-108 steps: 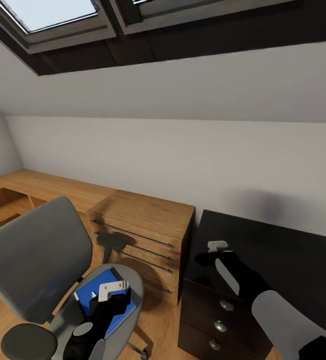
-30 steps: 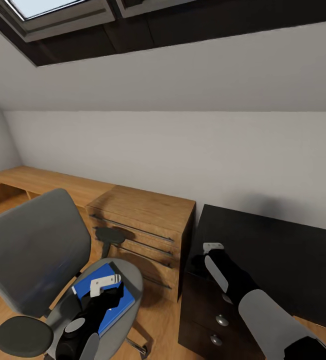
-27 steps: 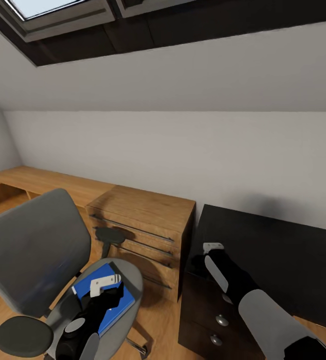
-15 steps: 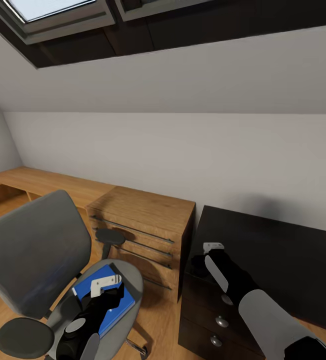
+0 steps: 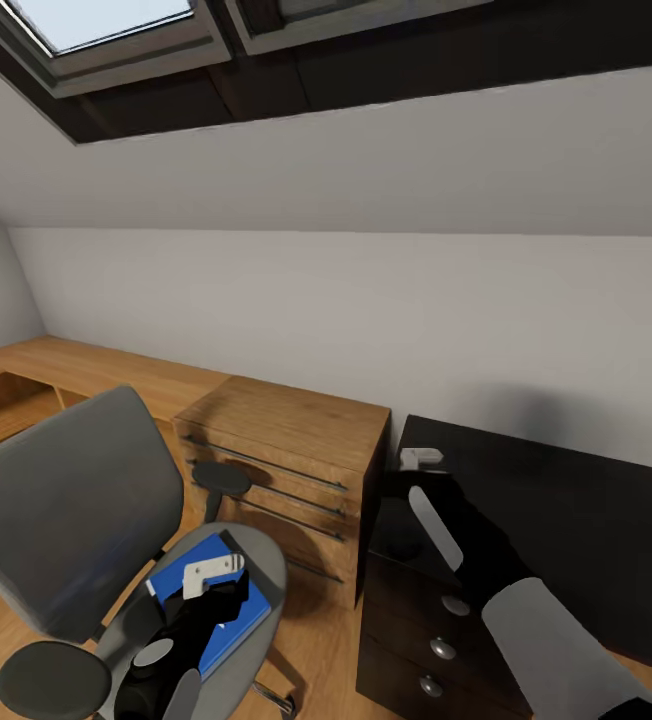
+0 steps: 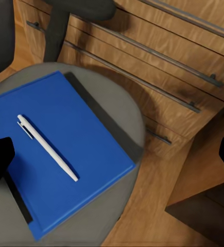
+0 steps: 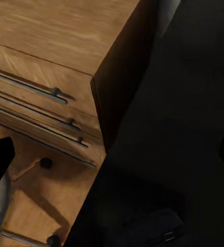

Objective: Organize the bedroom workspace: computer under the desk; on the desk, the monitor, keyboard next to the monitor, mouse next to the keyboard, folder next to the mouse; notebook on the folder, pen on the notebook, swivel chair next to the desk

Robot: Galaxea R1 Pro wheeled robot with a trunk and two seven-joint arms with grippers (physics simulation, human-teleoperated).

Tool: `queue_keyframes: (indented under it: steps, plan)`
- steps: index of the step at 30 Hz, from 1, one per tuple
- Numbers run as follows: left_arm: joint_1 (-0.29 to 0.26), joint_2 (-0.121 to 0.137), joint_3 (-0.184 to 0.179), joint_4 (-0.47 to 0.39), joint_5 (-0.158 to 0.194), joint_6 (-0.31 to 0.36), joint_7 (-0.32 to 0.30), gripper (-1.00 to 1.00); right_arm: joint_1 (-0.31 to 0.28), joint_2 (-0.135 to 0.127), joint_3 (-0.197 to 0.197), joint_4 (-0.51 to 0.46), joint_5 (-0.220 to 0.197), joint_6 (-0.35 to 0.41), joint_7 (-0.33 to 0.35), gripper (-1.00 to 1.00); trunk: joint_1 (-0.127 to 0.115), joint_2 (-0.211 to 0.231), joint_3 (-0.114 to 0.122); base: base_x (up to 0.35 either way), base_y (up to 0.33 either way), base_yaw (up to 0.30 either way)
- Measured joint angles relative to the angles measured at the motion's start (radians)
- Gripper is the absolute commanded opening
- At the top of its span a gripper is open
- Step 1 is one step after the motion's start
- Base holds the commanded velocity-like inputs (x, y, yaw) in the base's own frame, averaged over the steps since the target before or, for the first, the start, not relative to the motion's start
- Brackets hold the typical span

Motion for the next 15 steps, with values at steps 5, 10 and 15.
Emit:
queue_keyframes:
  steps: [5,10,15]
  plan:
    - [0.0,0.0,0.0,0.004,-0.001,0.0,-0.001,1.0,0.068,-0.003,-0.002,-0.172,-0.005,0.061,-0.024,1.0,0.0,0.0,0.0,0.0,0.0,0.0]
    - [0.0,0.002,0.0,0.005,-0.001,-0.002,-0.001,1.0,0.114,-0.002,-0.003,-0.317,-0.009,0.114,-0.062,1.0,0.0,0.0,0.0,-0.071,0.0,0.0]
    - [0.0,0.002,0.0,0.005,-0.001,-0.003,-0.002,1.0,0.117,-0.003,-0.003,-0.334,-0.01,0.117,-0.065,1.0,0.0,0.0,0.0,-0.258,0.0,0.0]
